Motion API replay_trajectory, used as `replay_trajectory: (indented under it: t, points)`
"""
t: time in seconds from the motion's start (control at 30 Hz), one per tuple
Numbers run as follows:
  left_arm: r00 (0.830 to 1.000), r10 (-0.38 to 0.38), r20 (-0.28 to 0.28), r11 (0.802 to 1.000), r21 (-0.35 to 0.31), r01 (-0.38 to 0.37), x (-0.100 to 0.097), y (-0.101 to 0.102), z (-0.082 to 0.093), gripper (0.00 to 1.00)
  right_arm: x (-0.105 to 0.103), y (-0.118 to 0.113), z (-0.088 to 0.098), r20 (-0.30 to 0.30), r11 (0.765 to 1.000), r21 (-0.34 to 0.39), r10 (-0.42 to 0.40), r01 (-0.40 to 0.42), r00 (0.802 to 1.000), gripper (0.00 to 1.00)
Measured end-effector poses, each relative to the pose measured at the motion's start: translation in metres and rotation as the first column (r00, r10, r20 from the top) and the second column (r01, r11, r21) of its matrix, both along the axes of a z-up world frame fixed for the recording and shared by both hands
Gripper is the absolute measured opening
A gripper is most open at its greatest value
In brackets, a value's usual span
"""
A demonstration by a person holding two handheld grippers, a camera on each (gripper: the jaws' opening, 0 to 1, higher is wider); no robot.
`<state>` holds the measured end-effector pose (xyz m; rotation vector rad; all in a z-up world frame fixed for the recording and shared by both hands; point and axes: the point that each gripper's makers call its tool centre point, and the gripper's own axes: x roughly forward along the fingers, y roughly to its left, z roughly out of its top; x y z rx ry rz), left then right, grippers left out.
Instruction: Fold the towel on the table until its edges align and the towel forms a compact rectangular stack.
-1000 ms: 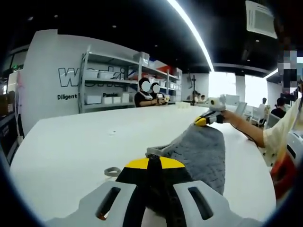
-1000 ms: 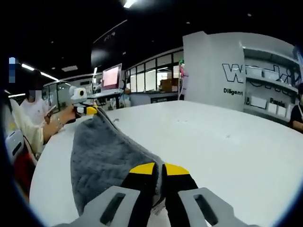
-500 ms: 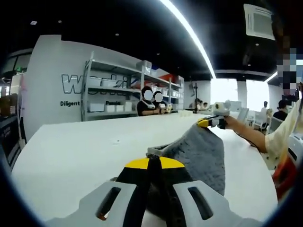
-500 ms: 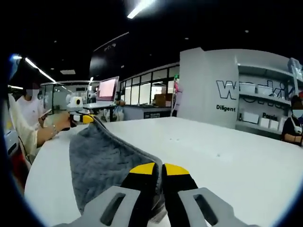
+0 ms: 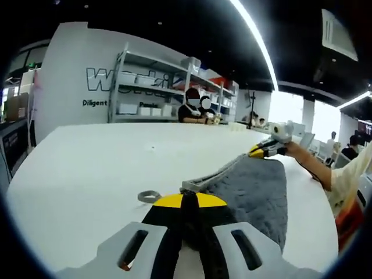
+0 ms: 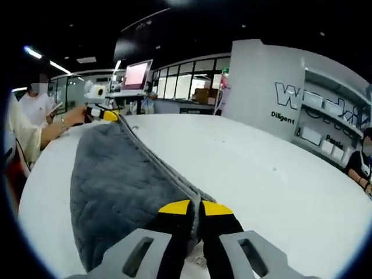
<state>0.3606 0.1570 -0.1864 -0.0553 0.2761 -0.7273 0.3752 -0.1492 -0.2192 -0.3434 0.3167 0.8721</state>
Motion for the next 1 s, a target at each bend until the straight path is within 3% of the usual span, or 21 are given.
replay_trajectory:
  t: [0.13,0.3,0.4,0.53,0.6,0.7,0.8,0.9,1.0]
  points:
    - [1.0,0.006,-0.011,1.0,0.013,-0.006,0.0,0.001,-0.003,0.05,0.009,-0.007,0.006,-0.005,1.0,-0.002,-0.005,0.005,1.0,0.05]
    - [1.0,0.006,-0.02,1.0,0.016,-0.005,0.0,0.001,-0.006,0.05,0.015,-0.011,0.001,-0.033,0.999,0.028,-0.017,0.018,0.999,0.09]
    - [1.0,0.005,-0.021,1.0,0.015,-0.005,0.0,0.002,-0.006,0.05,0.016,-0.012,-0.002,-0.1,0.995,0.098,-0.026,0.036,0.995,0.1]
    - [1.0,0.004,-0.021,1.0,0.015,-0.004,-0.001,0.001,-0.005,0.05,0.021,-0.016,-0.006,-0.243,0.959,0.268,-0.022,0.088,0.97,0.12]
    - [1.0,0.003,-0.021,1.0,0.015,-0.003,-0.001,0.001,-0.005,0.05,0.019,-0.016,-0.006,-0.268,0.948,0.308,0.004,0.082,0.963,0.09]
    - [1.0,0.001,-0.018,1.0,0.015,-0.001,-0.002,0.0,-0.005,0.05,0.021,-0.018,-0.001,-0.19,0.963,0.264,0.003,0.048,0.982,0.04]
    - [1.0,0.0,-0.011,1.0,0.016,0.0,-0.004,-0.001,-0.003,0.05,0.025,-0.02,0.004,-0.149,0.979,0.202,-0.007,0.038,0.989,0.03]
    - [1.0,0.0,0.007,1.0,0.014,0.0,-0.005,0.0,0.002,0.05,0.026,-0.022,0.013,-0.118,0.98,0.198,-0.011,0.034,0.993,0.02]
    - [1.0,-0.006,0.03,1.0,0.003,0.006,-0.007,-0.001,0.008,0.05,0.027,-0.027,0.029,-0.079,0.97,0.242,-0.016,0.035,0.997,0.02]
